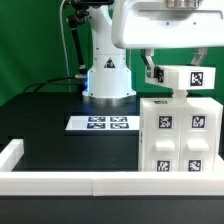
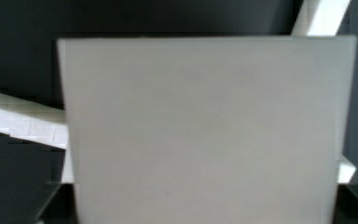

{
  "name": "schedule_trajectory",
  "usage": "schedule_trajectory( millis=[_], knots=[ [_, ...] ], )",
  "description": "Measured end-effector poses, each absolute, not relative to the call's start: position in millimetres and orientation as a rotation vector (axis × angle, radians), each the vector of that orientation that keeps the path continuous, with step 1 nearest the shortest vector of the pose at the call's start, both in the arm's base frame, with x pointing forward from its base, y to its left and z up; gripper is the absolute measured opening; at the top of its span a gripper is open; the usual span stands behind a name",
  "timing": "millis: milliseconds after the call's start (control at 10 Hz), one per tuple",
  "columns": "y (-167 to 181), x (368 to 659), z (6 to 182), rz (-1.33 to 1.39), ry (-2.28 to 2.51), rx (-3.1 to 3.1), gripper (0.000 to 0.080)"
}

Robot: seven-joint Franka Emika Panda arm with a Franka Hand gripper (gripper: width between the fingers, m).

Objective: Assemble cabinet

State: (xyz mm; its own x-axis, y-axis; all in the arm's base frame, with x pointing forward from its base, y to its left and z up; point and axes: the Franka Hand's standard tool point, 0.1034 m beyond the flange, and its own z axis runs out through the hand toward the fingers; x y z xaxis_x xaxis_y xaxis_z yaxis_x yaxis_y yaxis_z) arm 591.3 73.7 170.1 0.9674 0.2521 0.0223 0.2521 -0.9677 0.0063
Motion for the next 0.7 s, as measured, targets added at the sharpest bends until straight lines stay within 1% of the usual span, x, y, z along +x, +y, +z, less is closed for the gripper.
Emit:
schedule_trajectory(
  millis=[400, 700],
  knots=[
    [77, 593, 169.5, 0.025, 0.408, 3.112, 0.0560],
    [80, 606, 163.8, 0.009, 0.427, 3.108, 0.0561]
  ],
)
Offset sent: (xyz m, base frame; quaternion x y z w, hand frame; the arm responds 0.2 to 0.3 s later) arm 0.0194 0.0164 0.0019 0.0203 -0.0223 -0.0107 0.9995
